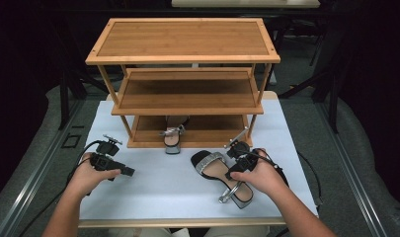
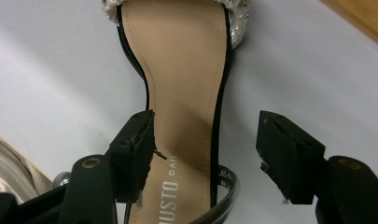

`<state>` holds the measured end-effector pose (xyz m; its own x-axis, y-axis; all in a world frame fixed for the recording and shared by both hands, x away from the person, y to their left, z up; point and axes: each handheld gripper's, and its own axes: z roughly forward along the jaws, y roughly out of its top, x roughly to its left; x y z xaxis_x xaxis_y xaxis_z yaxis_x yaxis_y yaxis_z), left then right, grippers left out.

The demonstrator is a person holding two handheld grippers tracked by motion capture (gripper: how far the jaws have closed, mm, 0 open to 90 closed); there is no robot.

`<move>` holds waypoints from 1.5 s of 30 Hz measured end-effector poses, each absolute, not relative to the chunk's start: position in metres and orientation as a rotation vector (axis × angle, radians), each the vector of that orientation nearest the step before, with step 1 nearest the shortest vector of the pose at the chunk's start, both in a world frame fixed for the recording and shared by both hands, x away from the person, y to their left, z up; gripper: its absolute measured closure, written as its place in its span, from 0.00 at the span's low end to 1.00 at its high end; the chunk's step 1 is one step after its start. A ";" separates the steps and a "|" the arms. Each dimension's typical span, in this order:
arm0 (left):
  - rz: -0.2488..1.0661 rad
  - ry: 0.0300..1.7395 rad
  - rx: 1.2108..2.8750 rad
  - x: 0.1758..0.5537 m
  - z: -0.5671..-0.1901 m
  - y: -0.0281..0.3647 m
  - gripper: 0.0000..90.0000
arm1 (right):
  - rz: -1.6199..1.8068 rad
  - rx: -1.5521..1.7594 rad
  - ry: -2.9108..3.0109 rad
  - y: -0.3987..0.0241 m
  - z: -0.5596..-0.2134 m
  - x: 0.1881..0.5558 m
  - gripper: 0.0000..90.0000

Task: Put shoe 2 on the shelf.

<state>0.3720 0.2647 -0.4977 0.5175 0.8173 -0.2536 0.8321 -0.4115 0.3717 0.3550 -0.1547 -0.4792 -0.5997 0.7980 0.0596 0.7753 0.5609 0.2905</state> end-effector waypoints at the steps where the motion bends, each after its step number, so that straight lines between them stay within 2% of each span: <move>1: -0.043 1.352 2.311 0.372 -0.498 0.265 0.51 | 0.436 1.373 2.707 -0.154 -0.480 0.355 0.40; 11: -0.046 1.356 2.303 0.372 -0.498 0.265 0.51 | 0.408 1.380 2.784 -0.146 -0.488 0.357 0.35; 23: -0.039 1.362 2.309 0.372 -0.500 0.264 0.50 | 0.338 1.370 2.818 -0.140 -0.499 0.360 0.36; 45: -0.033 1.365 2.304 0.372 -0.498 0.265 0.49 | 0.298 1.445 2.801 -0.137 -0.508 0.362 0.43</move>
